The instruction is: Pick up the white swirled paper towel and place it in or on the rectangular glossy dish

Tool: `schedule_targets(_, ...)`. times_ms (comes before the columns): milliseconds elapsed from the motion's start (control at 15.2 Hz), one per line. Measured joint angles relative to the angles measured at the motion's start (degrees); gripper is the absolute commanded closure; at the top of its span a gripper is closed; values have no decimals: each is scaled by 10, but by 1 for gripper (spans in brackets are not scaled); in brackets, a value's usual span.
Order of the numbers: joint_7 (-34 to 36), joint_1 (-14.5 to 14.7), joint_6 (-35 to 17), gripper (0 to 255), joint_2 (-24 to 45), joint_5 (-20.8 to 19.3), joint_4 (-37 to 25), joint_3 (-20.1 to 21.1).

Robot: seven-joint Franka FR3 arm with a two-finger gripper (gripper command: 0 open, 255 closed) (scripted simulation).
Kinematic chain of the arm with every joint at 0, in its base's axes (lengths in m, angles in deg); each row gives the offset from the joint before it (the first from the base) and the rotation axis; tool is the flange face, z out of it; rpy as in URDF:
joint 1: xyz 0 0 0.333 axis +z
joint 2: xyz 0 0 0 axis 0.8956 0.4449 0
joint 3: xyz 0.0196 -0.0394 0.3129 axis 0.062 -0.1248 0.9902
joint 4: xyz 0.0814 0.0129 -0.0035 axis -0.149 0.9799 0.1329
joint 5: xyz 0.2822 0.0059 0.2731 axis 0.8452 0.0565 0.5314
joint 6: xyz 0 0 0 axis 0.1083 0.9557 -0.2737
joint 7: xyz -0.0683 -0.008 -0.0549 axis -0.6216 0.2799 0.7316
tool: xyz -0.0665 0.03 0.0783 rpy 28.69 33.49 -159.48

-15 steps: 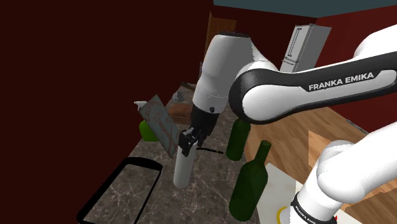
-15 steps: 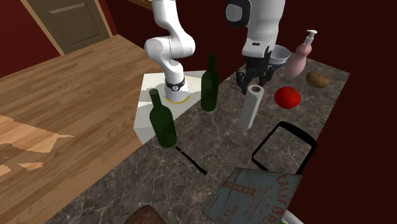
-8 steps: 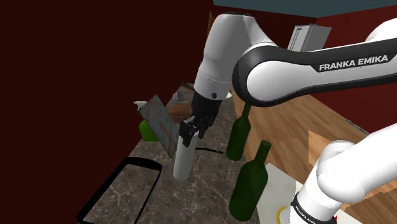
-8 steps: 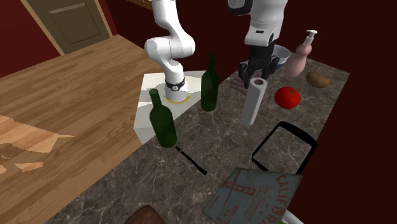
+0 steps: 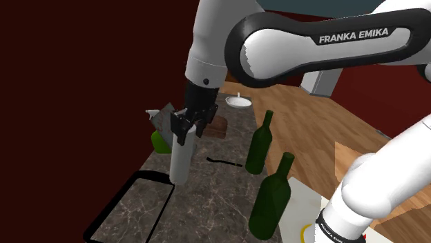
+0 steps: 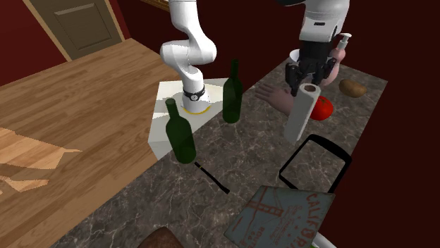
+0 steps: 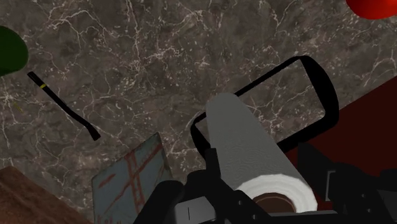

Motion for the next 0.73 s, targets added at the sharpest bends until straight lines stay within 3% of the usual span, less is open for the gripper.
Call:
schedule_targets(198,39,-18,23,255,79,-54,-88,34)
schedule_targets(396,95,-15,57,255,174,-128,-189,71)
schedule_targets(528,126,3,89,255,245,-185,-265,83)
schedule_targets(726,165,65,151,255,354,-271,-399,83)
